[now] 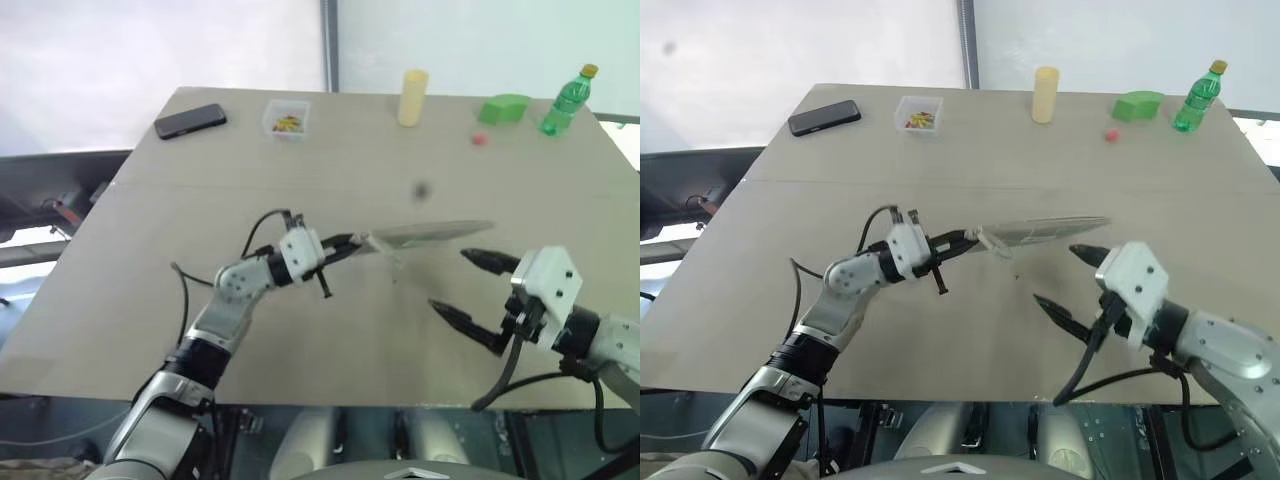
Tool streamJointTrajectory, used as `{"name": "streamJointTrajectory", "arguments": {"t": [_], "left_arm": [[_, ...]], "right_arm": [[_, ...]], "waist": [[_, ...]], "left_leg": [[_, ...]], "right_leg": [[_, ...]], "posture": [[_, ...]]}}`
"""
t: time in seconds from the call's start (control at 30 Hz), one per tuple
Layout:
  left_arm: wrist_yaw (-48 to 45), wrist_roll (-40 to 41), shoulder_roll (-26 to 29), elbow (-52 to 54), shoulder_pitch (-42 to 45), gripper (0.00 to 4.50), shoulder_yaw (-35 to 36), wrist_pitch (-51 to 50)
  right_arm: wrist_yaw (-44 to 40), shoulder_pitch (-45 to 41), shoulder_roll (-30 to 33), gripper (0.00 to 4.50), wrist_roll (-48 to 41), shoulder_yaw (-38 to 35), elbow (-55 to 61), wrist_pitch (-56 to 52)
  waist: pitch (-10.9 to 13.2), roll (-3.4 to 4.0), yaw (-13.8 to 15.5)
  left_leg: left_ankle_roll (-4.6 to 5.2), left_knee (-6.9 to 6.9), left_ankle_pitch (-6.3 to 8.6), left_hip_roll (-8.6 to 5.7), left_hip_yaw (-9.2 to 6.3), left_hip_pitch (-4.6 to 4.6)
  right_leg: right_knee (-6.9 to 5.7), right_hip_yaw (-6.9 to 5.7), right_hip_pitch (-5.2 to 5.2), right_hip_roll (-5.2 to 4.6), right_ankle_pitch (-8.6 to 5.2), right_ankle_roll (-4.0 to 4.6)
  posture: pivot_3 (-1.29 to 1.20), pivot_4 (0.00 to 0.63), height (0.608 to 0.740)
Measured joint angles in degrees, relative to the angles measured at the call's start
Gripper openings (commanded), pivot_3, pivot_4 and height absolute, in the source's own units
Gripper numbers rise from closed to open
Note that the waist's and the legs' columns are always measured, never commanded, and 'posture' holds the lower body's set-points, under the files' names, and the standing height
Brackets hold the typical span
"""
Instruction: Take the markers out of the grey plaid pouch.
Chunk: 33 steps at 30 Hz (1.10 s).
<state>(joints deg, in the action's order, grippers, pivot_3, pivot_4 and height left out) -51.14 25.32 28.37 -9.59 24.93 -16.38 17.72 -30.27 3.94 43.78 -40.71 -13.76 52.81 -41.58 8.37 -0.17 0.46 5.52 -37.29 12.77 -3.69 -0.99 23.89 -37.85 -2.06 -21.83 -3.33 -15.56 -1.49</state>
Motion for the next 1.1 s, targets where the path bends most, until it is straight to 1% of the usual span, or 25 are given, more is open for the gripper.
{"name": "streamJointTrajectory", "arguments": {"t": [0.07, 0.2, 0.3, 0.5, 0.57, 0.63, 0.73, 0.77, 0.8, 0.83, 0.9, 0.97, 1.03, 1.1], "left_arm": [[-1.9, 4.4, 0.0, 3.2, -0.9, 0.01, 1.2, -6.4], [-3.7, 7.0, -0.1, 4.7, -3.6, 0.01, 2.7, -15.8], [-4.1, 7.4, -1.3, 5.5, -5.0, 0.01, 3.4, -19.4], [-5.0, 7.2, -3.5, 6.2, -6.6, 0.01, 4.0, -23.8], [-5.0, 6.9, -4.1, 6.3, -6.6, 0.01, 4.7, -24.5], [-5.0, 6.2, -5.1, 6.3, -6.5, 0.01, 5.0, -25.1], [-5.1, 5.8, -5.6, 6.3, -6.5, 0.00, 5.0, -25.3], [-5.1, 5.7, -5.8, 6.3, -6.4, 0.00, 5.0, -25.4], [-5.2, 5.6, -5.9, 6.3, -6.4, 0.00, 5.1, -25.4], [-5.2, 5.6, -5.9, 6.3, -6.4, 0.00, 5.1, -25.4], [-5.4, 5.0, -7.3, 6.4, -6.1, 0.00, 5.3, -25.7], [-5.4, 4.5, -7.6, 6.4, -6.2, 0.00, 5.3, -25.8], [-5.5, 4.1, -7.9, 6.5, -6.2, 0.00, 5.5, -25.8], [-5.9, 4.0, -8.0, 6.6, -6.5, 0.00, 5.7, -25.8]], "right_arm": [[1.6, -3.2, 0.5, 4.50, -2.1, -0.5, 0.0, -2.0], [2.4, -7.8, 3.0, 4.50, -4.6, -0.5, 0.0, -4.6], [2.6, -9.9, 4.7, 4.50, -4.9, 0.6, 0.5, -5.5], [1.3, -10.2, 6.3, 4.50, -5.3, 3.6, 1.4, -5.7], [1.2, -11.2, 6.0, 4.50, -4.3, 6.6, 0.7, -5.6], [1.5, -13.7, 4.3, 4.50, -2.1, 11.4, -0.8, -5.5], [1.9, -15.4, 3.2, 3.65, -0.3, 14.5, -2.4, -5.5], [2.0, -16.0, 2.6, 3.27, 0.6, 15.8, -3.1, -5.5], [2.1, -16.0, 2.6, 3.06, 1.1, 16.4, -3.6, -5.5], [2.1, -16.0, 2.6, 2.63, 1.4, 16.7, -3.9, -5.5], [5.9, -24.2, -3.5, 1.86, 4.5, 22.7, -8.0, -7.7], [6.8, -27.0, -3.9, 0.94, 4.9, 22.7, -8.7, -9.2], [7.3, -27.4, -4.1, 0.03, 4.8, 21.5, -8.8, -10.5], [7.6, -27.8, -4.0, 0.03, 4.1, 19.5, -9.0, -12.2]], "waist": [[0.0, 0.00, 0.0], [0.0, -0.04, 0.4], [0.1, -0.04, 0.6], [0.1, -0.08, 0.5], [0.1, -0.08, 0.5], [0.1, -0.07, 0.4], [0.1, -0.08, 0.4], [0.1, -0.08, 0.4], [0.1, -0.07, 0.5], [0.1, -0.08, 0.5], [0.2, -0.05, 0.3], [0.2, -0.06, 0.6], [0.2, -0.06, 0.8], [0.2, -0.05, 0.7]], "left_leg": [[0.01, 0.08, 0.01, 0.00, -0.04, -0.03], [0.02, 0.15, 0.02, 0.00, -0.09, -0.01], [0.07, 0.12, 0.05, -0.02, -0.11, 0.02], [0.14, 0.10, 0.09, -0.04, -0.09, 0.06], [0.14, 0.10, 0.09, -0.03, -0.09, 0.05], [0.14, 0.10, 0.09, -0.03, -0.09, 0.05], [0.14, 0.10, 0.09, -0.03, -0.09, 0.05], [0.14, 0.10, 0.09, -0.03, -0.09, 0.06], [0.14, 0.11, 0.09, -0.04, -0.09, 0.06], [0.14, 0.11, 0.09, -0.04, -0.10, 0.07], [0.13, 0.11, 0.09, -0.04, -0.09, 0.07], [0.13, 0.13, 0.09, -0.04, -0.11, 0.08], [0.14, 0.15, 0.11, -0.06, -0.11, 0.10], [0.17, 0.15, 0.13, -0.06, -0.10, 0.12]], "right_leg": [[-0.01, -0.02, 0.02, 0.04, -0.01, 0.00], [0.02, -0.06, 0.00, 0.06, -0.01, 0.00], [0.12, -0.09, 0.00, 0.01, -0.01, 0.00], [0.22, -0.08, 0.03, -0.04, -0.01, 0.00], [0.21, -0.09, 0.01, -0.04, -0.01, 0.01], [0.20, -0.08, 0.01, -0.04, -0.01, 0.01], [0.21, -0.09, 0.00, -0.04, -0.01, 0.01], [0.21, -0.08, 0.00, -0.04, -0.01, 0.01], [0.22, -0.08, 0.00, -0.04, -0.01, 0.01], [0.22, -0.09, 0.00, -0.04, -0.01, 0.01], [0.20, -0.08, -0.04, -0.04, -0.01, 0.01], [0.21, -0.10, -0.04, -0.03, -0.01, 0.00], [0.25, -0.10, -0.04, -0.04, -0.01, 0.00], [0.28, -0.09, -0.04, -0.04, 0.00, 0.00]], "posture": [[0.00, 0.150, 0.740], [0.00, 0.150, 0.740], [0.00, 0.150, 0.740], [0.00, 0.150, 0.740], [0.00, 0.150, 0.740], [0.00, 0.150, 0.740], [0.00, 0.150, 0.740], [0.00, 0.150, 0.740], [0.00, 0.150, 0.740], [0.00, 0.150, 0.740], [0.00, 0.150, 0.740], [0.00, 0.150, 0.740], [0.00, 0.150, 0.740], [0.00, 0.150, 0.740]]}}
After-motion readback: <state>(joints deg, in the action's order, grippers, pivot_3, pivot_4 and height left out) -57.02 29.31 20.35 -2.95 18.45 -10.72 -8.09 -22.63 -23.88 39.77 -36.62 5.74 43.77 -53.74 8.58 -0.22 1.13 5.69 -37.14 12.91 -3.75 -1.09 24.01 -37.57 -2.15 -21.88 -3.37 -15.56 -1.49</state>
